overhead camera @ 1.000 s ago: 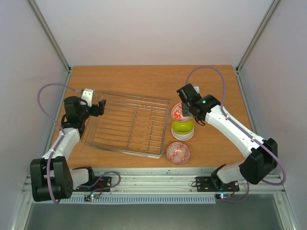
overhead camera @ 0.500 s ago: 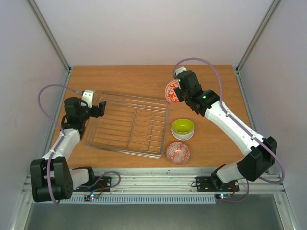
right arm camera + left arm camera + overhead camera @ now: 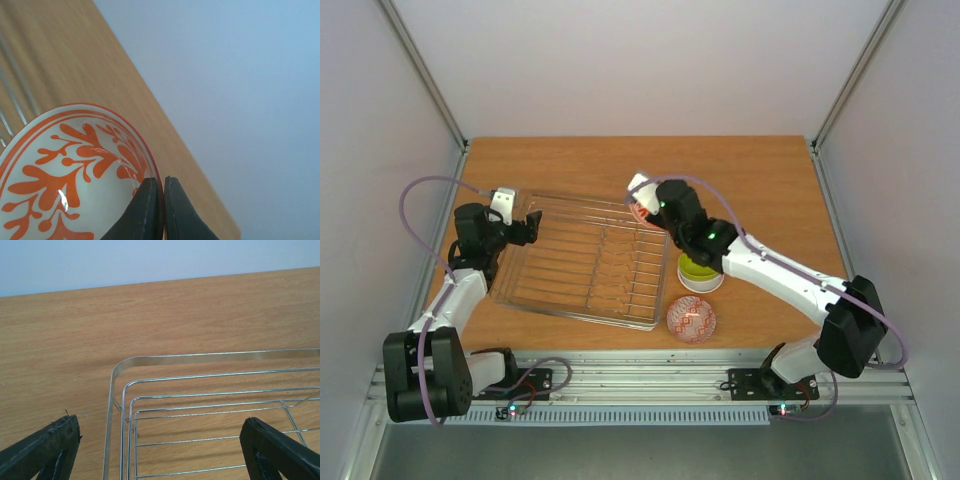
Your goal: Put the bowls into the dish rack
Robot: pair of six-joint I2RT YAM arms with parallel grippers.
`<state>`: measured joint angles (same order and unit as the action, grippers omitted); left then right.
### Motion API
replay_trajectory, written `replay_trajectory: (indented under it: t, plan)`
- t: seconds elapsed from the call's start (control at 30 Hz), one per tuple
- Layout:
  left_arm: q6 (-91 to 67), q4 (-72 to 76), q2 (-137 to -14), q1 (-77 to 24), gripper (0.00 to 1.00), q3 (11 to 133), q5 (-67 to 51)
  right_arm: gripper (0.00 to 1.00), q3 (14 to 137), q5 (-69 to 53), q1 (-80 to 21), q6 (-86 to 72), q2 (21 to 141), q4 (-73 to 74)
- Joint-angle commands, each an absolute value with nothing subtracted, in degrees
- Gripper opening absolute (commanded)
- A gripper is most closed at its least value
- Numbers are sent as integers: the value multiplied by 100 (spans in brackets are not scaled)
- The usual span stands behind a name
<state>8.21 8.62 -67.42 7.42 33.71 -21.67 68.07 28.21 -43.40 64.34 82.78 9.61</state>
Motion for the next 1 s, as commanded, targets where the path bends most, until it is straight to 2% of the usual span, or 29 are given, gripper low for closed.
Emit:
replay_trajectory:
  t: [0.0, 0.23, 0.63, 0.97]
  plan:
    - [862, 1060, -6724, 738, 88, 3309, -2248, 1, 6558, 3314, -4910, 7869, 8435, -825]
    - [836, 1063, -6731, 738, 88, 3301, -2259, 1, 6092, 3944, -5466, 9419, 9156, -3015]
    - [860, 1095, -6835, 747, 88, 3295, -2228, 1, 5827, 4097, -5607, 10524, 9998, -4946]
    - [855, 1103, -6879, 747, 88, 3300, -2197, 1, 5394, 4165, -5607, 11037, 10275, -5874]
